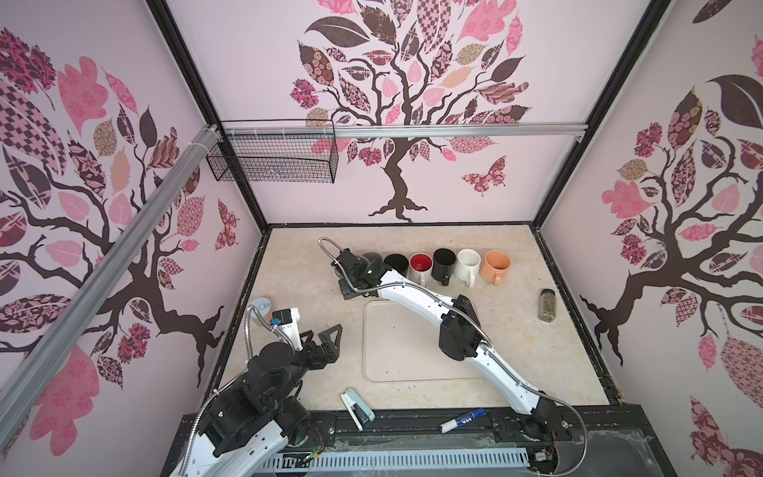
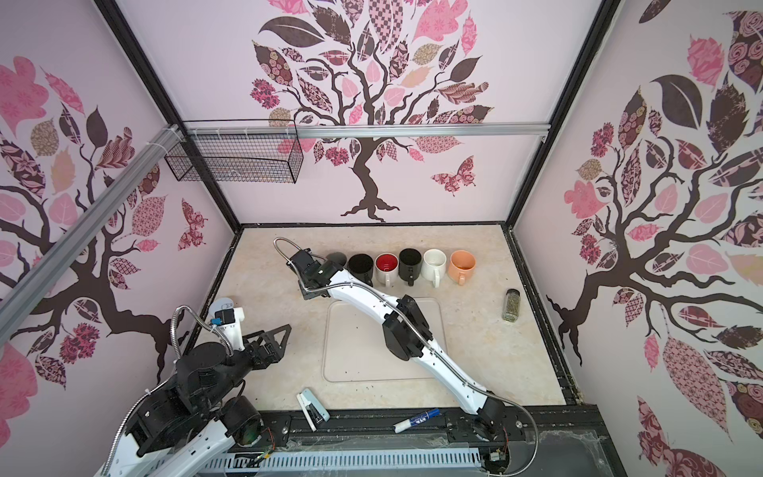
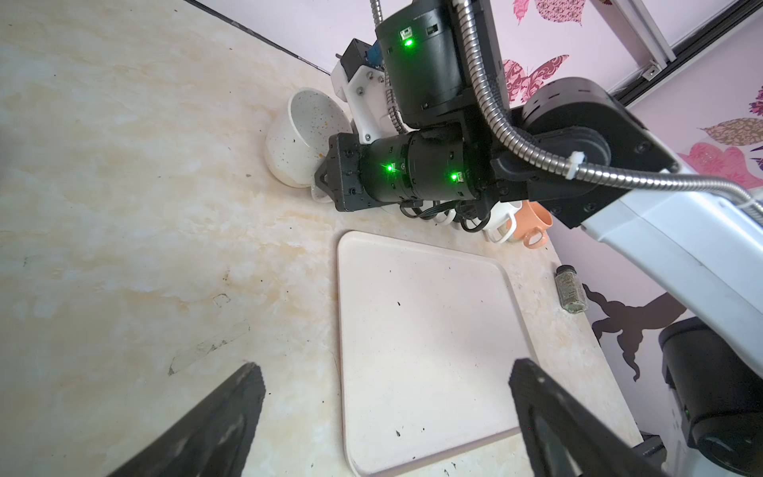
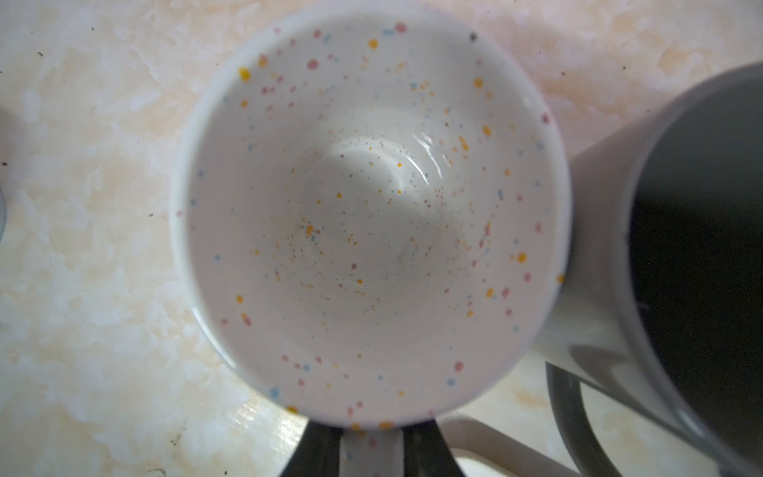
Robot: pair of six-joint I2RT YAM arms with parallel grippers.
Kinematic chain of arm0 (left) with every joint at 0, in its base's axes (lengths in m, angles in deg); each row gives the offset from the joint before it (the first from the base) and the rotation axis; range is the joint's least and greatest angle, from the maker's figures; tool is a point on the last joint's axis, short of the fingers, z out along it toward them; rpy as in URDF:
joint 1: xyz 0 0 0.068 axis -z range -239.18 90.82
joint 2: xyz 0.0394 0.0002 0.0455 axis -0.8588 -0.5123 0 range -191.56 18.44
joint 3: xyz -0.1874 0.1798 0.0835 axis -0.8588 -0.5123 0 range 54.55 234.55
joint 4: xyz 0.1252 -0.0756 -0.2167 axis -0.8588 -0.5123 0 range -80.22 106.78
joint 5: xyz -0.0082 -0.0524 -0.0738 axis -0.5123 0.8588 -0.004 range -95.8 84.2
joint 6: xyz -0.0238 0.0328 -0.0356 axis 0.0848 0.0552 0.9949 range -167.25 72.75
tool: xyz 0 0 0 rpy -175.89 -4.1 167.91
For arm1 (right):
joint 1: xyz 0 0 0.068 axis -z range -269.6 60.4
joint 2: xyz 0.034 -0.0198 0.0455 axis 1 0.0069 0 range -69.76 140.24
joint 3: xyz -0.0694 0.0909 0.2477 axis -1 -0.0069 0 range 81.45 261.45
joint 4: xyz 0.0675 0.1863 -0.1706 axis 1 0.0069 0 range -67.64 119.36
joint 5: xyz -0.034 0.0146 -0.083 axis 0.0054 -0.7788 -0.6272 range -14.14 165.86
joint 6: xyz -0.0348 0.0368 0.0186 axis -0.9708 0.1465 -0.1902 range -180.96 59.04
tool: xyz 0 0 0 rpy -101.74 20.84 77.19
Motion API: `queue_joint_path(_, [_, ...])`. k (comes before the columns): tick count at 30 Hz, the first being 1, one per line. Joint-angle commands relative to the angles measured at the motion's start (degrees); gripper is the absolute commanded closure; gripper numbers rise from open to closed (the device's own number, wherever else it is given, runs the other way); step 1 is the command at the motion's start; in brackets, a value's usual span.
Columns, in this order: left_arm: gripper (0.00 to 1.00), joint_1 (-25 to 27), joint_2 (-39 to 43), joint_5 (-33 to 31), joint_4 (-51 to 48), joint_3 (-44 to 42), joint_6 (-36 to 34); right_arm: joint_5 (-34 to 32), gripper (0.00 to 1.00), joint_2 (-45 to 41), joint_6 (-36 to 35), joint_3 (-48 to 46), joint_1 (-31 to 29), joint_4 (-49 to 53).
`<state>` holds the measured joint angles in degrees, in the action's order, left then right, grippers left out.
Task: Turn the mug right side up
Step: 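Lower the speckled mug upright at the end of the mug row with the right gripper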
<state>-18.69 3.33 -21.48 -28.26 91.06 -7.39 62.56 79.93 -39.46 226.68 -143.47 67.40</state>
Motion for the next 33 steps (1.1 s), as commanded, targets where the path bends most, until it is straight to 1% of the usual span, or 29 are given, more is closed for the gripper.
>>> queue_joint_path(1, [0.04,-0.08,-0.38,0.42,1.85,-1.26,-1.04,-2.16,1.00,1.33,0.39,2.60,0.19,-3.57])
queue_joint_path(6, [0.04,-0.15,-0.67,0.53,2.02,-1.38,-1.18,-2.85,1.00,1.52,0.39,2.55,0.24,-3.27])
queue_joint_path(7, [0.04,-0.10,-0.68,0.48,1.97,-1.45,-1.18,-2.87,0.96,1.40,0.39,2.53,0.25,-3.20])
queue_joint_path(8, [0.04,-0.08,-0.73,0.48,2.06,-1.42,-1.13,-3.02,0.89,1.26,0.39,2.60,0.25,-3.20])
queue_joint_path(9, [0.04,-0.10,-0.71,0.53,2.07,-1.44,-1.18,-3.26,0.84,1.18,0.39,2.59,0.23,-3.12])
queue_joint_path(11, [0.04,-0.13,-0.67,0.48,2.11,-1.54,-1.10,-3.57,0.78,1.13,0.31,2.51,0.25,-3.03])
queue_joint_path(14, [0.04,-0.10,-0.55,0.40,2.01,-1.54,-1.07,-3.35,0.65,0.79,0.41,2.35,0.22,-2.85])
queue_joint_path(16, [0.04,-0.07,-0.43,0.35,2.11,-1.56,-0.98,-3.31,0.62,0.46,0.74,1.84,0.19,-2.99])
queue_joint_path(18, [0.04,-0.10,-0.50,0.32,2.12,-1.61,-0.98,-3.14,0.61,0.35,0.93,1.47,0.25,-3.11])
queue_joint_path(20, [0.04,-0.15,-0.37,0.41,2.22,-1.62,-0.96,-3.07,0.63,0.17,1.00,1.10,0.21,-3.22])
queue_joint_path(24, [0.04,-0.14,0.17,0.35,1.93,-1.70,-0.75,-4.26,0.78,0.00,1.91,0.85,0.21,-3.16])
queue_joint_path(26, [0.04,-0.15,0.40,0.21,2.12,-1.80,-0.67,-4.45,1.00,-0.37,2.32,0.52,0.21,-3.29])
queue_joint_path(33, [0.04,-0.15,1.15,0.13,1.99,-1.88,-0.66,-6.94,1.00,-1.58,3.81,-0.94,0.18,-3.64])
